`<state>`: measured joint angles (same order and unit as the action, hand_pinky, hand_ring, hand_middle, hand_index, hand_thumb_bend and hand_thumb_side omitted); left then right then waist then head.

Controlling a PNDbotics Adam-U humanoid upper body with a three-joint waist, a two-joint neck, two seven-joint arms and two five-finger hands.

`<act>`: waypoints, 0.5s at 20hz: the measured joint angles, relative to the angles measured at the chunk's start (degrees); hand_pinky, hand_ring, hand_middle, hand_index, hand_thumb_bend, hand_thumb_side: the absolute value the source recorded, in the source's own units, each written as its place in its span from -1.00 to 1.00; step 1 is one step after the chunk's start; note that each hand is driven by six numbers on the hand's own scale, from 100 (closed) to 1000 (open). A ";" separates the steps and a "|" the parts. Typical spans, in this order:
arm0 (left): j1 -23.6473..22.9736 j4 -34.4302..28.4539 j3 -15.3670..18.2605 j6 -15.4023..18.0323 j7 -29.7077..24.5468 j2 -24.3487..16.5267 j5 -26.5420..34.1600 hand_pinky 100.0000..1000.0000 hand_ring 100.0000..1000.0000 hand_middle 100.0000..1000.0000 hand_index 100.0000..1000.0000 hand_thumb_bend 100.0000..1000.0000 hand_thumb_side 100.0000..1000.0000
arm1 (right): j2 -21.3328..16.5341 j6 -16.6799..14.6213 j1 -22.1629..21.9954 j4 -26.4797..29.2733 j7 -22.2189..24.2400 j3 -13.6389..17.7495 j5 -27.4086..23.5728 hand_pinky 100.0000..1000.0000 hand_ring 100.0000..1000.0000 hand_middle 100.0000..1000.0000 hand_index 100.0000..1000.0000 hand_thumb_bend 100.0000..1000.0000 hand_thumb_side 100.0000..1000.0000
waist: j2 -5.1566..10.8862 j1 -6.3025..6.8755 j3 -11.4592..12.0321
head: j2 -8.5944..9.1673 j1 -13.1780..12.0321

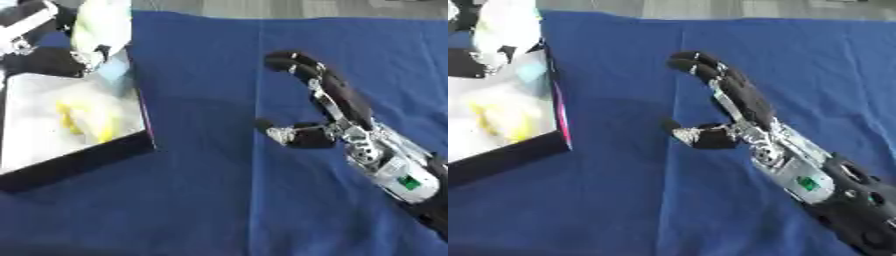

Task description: Pick up the objects with one hand, pass them to the other hand, and then place them into the box on the other side of the table.

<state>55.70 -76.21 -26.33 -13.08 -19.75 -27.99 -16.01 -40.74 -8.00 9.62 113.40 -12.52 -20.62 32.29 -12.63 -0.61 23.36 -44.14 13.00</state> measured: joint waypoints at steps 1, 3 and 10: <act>-0.22 0.33 0.05 0.24 -0.14 -0.35 -0.83 1.00 0.08 -0.49 -0.39 -1.00 -0.68 | 0.00 -0.14 -0.07 0.00 0.99 -0.07 0.60 0.51 0.50 0.60 0.66 -0.10 -0.77 | 0.00 -0.04 0.08 | 0.02 -0.49; -0.61 1.29 0.18 0.81 -0.58 -0.81 -2.42 1.00 0.10 -0.46 -0.36 -1.00 -0.68 | 0.00 -0.36 -0.07 0.00 2.39 -0.20 1.54 0.51 0.50 0.59 0.66 -0.09 -0.77 | 0.00 -0.22 0.24 | 0.31 -1.13; -1.81 5.08 1.09 3.12 -2.17 -1.27 -7.78 1.00 0.15 -0.35 -0.22 -1.00 -0.67 | 0.16 -0.03 -0.12 0.00 3.77 -0.31 2.94 0.51 0.50 0.59 0.66 -0.10 -0.75 | 0.00 -0.82 0.33 | 0.52 -1.81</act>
<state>53.89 -71.12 -25.24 -9.96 -21.92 -29.26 -23.79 -40.59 -8.03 9.51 113.40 -8.75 -20.93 35.23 -12.63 -1.42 23.70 -43.61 11.19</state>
